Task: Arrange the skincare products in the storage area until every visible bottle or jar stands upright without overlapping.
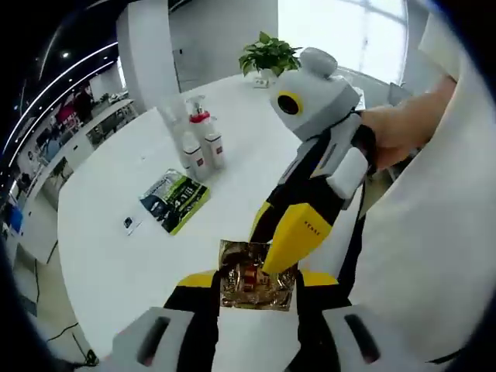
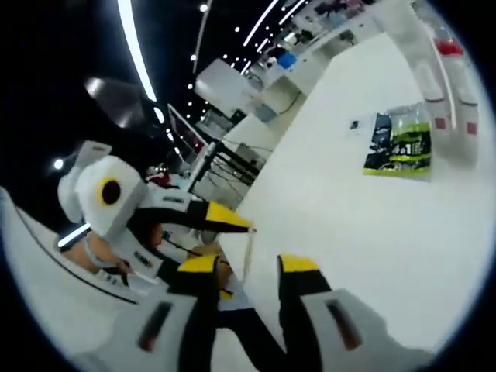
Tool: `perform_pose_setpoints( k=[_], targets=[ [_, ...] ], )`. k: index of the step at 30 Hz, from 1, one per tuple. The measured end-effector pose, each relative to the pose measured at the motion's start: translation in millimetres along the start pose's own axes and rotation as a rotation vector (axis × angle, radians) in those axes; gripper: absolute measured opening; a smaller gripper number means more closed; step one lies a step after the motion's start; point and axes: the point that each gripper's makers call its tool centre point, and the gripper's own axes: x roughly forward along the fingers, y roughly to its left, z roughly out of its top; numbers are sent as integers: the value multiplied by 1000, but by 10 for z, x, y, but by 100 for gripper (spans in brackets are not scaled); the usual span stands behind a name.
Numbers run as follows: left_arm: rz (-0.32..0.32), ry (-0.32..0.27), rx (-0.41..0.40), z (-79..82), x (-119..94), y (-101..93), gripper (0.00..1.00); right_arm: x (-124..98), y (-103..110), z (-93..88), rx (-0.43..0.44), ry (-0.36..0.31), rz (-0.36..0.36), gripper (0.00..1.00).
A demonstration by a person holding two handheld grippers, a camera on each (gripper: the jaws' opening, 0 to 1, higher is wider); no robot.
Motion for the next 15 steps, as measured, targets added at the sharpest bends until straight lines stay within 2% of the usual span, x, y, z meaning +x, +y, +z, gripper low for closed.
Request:
perform_pose_setpoints(
  k=[4, 8, 11, 14, 15],
  targets=[
    [-9, 6, 43, 81, 49, -35, 40, -57, -14, 9, 27, -1, 9, 15],
    [-18, 10, 85, 158, 70, -50, 40, -105, -55, 28, 58, -6, 2, 2],
    [-28, 4, 88, 209, 94, -44, 40, -155, -83, 54, 116, -18, 11, 1],
    [-34, -10, 87, 241, 112, -56, 40, -198, -116, 67, 114, -23, 13, 0],
    [-40, -23, 60, 249, 109, -44, 41, -214, -112, 83, 122, -31, 21, 0]
  ],
)
